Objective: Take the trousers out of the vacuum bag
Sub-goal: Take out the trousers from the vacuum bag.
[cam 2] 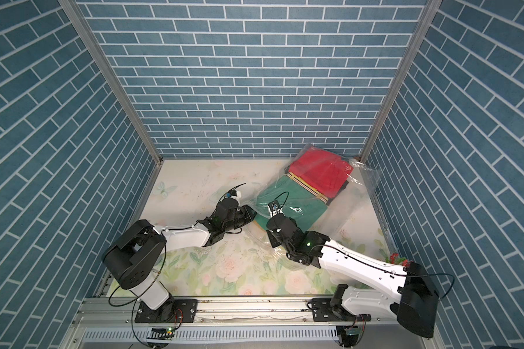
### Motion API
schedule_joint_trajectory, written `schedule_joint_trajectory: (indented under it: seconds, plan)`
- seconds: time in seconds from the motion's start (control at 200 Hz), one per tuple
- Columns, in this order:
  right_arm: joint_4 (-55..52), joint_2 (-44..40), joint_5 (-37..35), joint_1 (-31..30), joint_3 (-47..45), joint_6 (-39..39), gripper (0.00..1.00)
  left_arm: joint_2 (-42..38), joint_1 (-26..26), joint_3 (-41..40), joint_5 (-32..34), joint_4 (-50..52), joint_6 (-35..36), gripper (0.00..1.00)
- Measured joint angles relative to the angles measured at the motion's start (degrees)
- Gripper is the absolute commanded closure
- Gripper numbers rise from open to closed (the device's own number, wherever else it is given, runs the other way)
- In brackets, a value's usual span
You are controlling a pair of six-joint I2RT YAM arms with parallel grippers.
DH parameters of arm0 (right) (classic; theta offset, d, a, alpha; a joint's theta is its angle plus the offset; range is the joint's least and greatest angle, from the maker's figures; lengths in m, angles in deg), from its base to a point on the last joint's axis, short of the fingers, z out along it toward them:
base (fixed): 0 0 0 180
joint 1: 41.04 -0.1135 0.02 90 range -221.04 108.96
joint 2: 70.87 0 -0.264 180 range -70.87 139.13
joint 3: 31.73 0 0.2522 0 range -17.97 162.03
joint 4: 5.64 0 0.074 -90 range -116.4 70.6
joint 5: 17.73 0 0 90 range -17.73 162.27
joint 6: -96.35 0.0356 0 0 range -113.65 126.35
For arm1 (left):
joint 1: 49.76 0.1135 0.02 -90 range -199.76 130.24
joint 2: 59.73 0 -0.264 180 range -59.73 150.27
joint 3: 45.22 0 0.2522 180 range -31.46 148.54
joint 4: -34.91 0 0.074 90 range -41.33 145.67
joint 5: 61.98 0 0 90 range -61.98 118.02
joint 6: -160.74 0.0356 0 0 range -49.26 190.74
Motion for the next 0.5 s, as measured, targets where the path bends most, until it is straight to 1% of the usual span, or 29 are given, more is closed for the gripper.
schedule_joint_trajectory:
  seconds: [0.28, 0.5]
  plan:
    - [-0.04, 0.0, -0.02, 0.0, 0.0, 0.0, 1.0, 0.0, 0.35, 1.73, -2.36, 3.13, 0.94, 1.0]
    - [-0.04, 0.0, -0.04, 0.0, 0.0, 0.0, 1.0, 0.0, 0.57, 5.88, -6.51, 7.21, 4.94, 1.0]
